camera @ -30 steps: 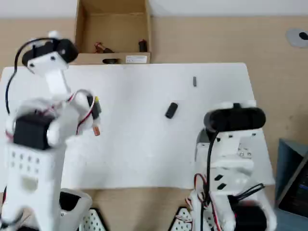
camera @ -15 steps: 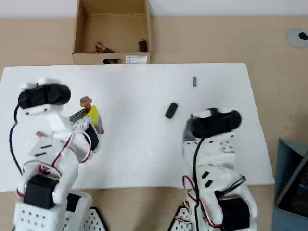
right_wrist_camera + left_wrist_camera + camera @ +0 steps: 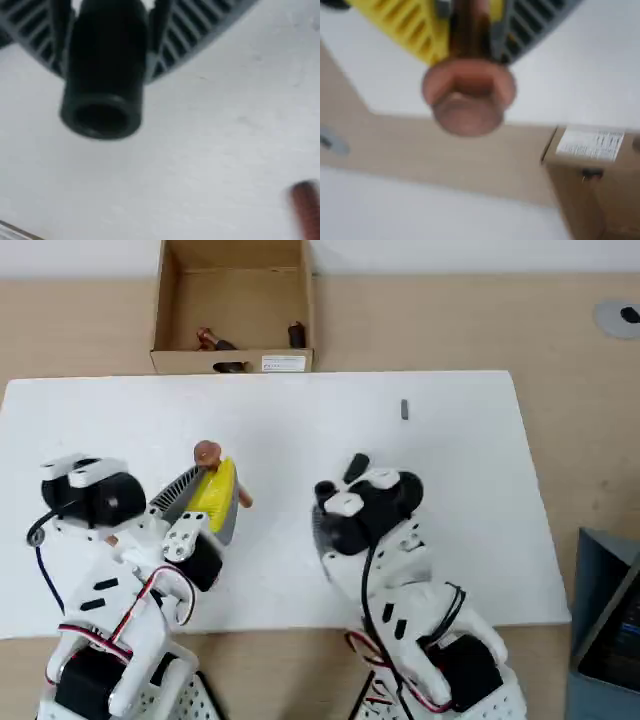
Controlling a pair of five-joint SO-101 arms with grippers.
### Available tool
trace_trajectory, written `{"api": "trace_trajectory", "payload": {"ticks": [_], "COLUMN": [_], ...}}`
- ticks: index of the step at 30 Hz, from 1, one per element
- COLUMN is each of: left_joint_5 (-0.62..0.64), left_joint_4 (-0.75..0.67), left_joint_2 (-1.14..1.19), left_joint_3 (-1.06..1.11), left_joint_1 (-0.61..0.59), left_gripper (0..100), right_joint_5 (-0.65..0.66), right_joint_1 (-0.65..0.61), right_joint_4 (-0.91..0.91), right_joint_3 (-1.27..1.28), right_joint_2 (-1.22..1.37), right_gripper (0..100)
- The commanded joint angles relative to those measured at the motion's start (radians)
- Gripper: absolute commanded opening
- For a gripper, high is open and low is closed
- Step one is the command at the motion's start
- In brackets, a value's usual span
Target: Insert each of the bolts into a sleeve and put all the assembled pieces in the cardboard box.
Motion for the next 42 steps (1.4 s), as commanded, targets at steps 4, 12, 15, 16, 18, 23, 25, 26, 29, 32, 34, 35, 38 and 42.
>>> {"api": "trace_trajectory", "payload": {"ticks": [4,12,15,16,18,23,25,26,29,32,34,35,38,42], "left_joint_5": [0.1,0.196,0.212,0.21,0.212,0.213,0.213,0.21,0.213,0.213,0.213,0.213,0.209,0.207], "left_joint_4": [-0.094,-0.091,-0.089,-0.087,-0.064,0.015,0.018,0.015,0.011,0.009,0.009,0.009,0.015,0.017], "left_joint_2": [-0.008,-0.007,-0.007,-0.007,-0.007,-0.007,-0.007,-0.007,-0.007,-0.007,-0.008,-0.008,-0.008,-0.008], "left_joint_3": [-0.034,-0.068,-0.086,-0.089,-0.107,-0.138,-0.137,-0.137,-0.132,-0.097,-0.089,-0.089,-0.087,-0.086], "left_joint_1": [0.015,0.017,0.044,0.063,0.094,0.15,0.149,0.149,0.149,0.149,0.149,0.149,0.149,0.147], "left_gripper": [0,0,0,0,0,0,0,0,0,0,0,0,0,0], "right_joint_5": [0.014,0.115,0.147,0.15,0.152,0.153,0.153,0.153,0.153,0.155,0.155,0.155,0.155,0.204], "right_joint_1": [-0.101,-0.166,-0.168,-0.168,-0.168,-0.168,-0.168,-0.168,-0.196,-0.223,-0.225,-0.225,-0.223,-0.223], "right_joint_4": [-0.041,-0.086,-0.087,-0.087,-0.087,-0.087,-0.087,-0.087,-0.087,-0.087,-0.087,-0.087,-0.087,-0.084], "right_joint_3": [0.012,0.025,0.03,0.035,0.036,0.027,0.027,0.024,0.002,-0.008,-0.015,-0.018,-0.038,-0.054], "right_joint_2": [-0.012,-0.012,-0.012,-0.012,-0.012,-0.012,-0.012,-0.012,-0.012,-0.012,-0.012,-0.012,-0.012,-0.012], "right_gripper": [0.9,0.9,0.9,0.9,0.9,0.9,0.9,0.9,0.9,0.9,0.9,0.9,0.9,0.9]}}
